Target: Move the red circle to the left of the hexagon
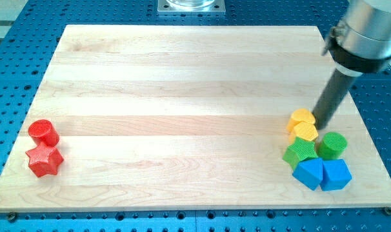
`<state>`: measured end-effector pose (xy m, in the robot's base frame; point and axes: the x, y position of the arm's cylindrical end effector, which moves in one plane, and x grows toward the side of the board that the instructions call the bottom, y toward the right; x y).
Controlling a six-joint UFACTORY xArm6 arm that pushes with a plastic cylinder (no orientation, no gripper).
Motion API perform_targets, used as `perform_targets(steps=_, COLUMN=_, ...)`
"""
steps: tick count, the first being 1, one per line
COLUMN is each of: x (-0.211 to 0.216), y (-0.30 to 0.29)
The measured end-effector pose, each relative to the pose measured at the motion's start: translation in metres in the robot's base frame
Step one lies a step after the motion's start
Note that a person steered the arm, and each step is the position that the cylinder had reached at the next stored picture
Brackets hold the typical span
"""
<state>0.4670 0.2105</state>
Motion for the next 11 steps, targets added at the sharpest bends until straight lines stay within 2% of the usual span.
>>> perform_targets(steps=1, x=-0.03, y=-0.074)
perform_targets(steps=3, x=-0.059, y=-0.322)
perform_targets(steps=4, x=-0.038, y=-0.436)
perform_targets(steps=5, x=0.011, y=-0.5)
perform_targets(steps=6, x=0.043, y=-0.481)
perform_targets(steps=9, x=0.035, y=-0.248)
perform_targets(steps=10, x=0.036, y=-0.307)
perform_targets(steps=11, x=0.073, y=-0.32)
